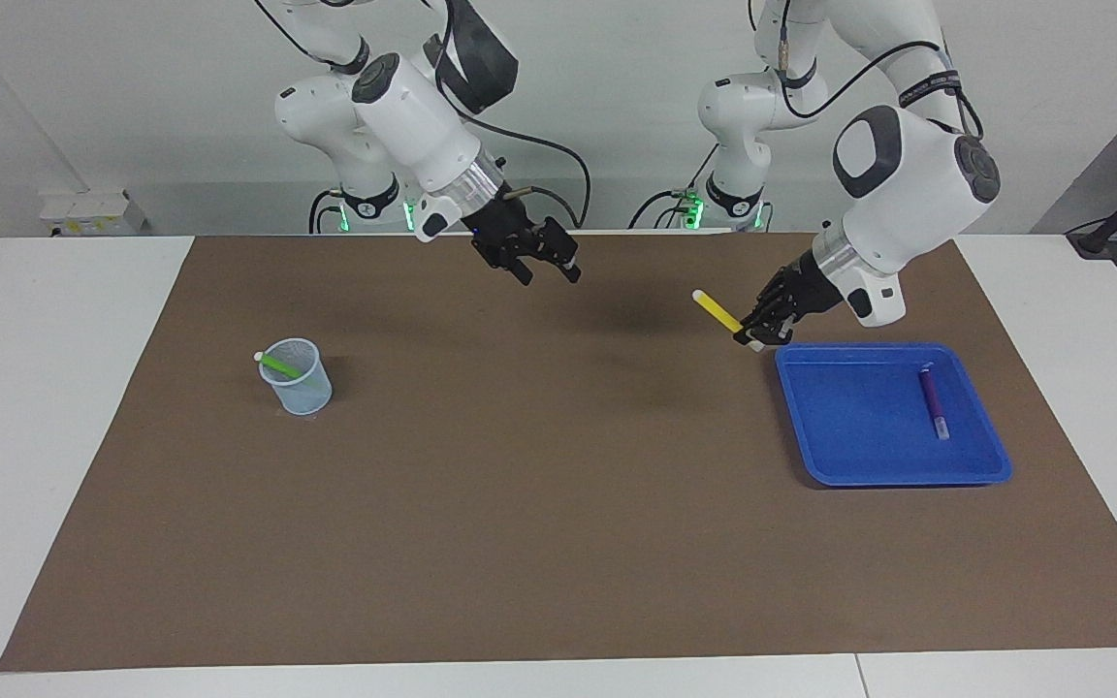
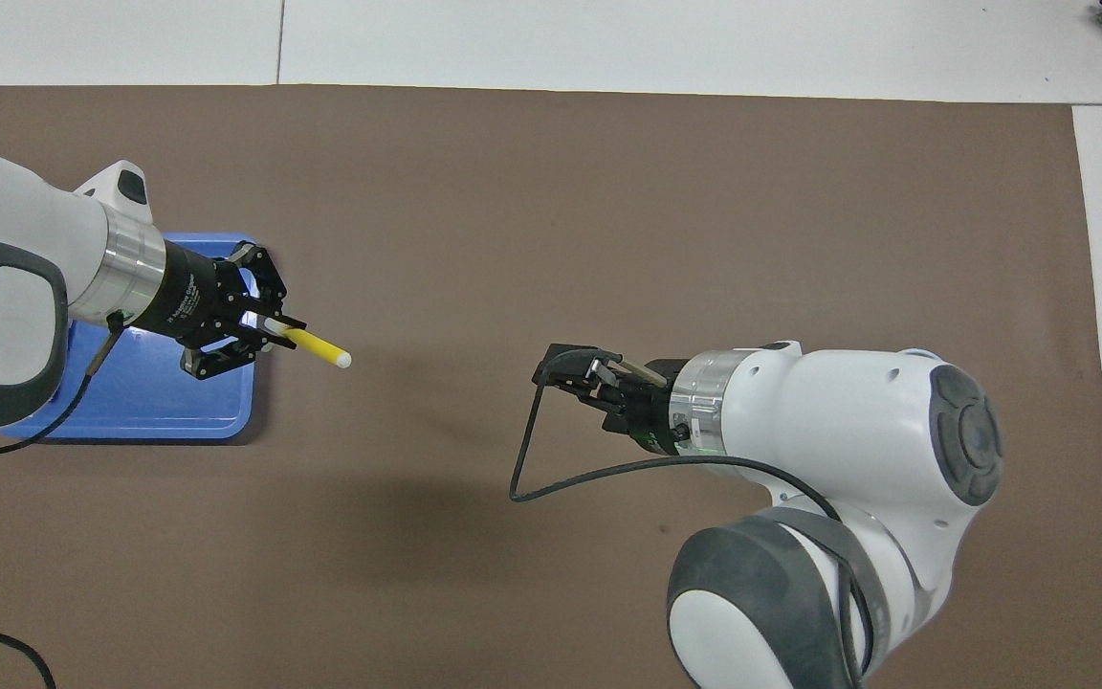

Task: Transfer and insert pens with both arms
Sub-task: 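Pass the yellow pen from the left gripper to the right gripper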

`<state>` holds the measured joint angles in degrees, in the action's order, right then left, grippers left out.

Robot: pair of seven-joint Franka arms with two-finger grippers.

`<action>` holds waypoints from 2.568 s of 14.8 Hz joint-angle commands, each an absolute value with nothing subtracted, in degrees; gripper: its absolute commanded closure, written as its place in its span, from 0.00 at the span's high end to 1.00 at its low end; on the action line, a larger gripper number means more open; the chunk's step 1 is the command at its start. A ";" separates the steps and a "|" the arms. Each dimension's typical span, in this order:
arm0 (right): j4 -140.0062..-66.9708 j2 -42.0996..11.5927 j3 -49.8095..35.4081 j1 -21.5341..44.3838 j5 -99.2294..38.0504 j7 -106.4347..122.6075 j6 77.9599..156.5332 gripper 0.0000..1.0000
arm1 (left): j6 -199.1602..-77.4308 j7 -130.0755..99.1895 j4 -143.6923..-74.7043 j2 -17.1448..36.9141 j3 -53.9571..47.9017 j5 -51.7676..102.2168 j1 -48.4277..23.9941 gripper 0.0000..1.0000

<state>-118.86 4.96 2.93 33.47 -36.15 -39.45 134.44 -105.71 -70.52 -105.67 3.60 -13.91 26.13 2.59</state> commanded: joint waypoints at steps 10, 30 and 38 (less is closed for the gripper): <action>-109.08 -3.60 0.88 40.61 -41.13 -51.33 151.70 1.00 | -110.83 -85.86 -114.96 -6.15 -13.18 34.80 -1.66 0.00; -108.37 -6.59 0.35 43.24 -41.04 -49.92 155.92 0.23 | -111.09 -88.42 -115.14 -7.47 -13.18 35.16 -2.99 0.00; -108.46 -6.59 0.26 43.07 -41.13 -49.92 155.83 0.00 | -110.83 -87.28 -115.14 -7.73 -13.10 34.98 -2.99 0.18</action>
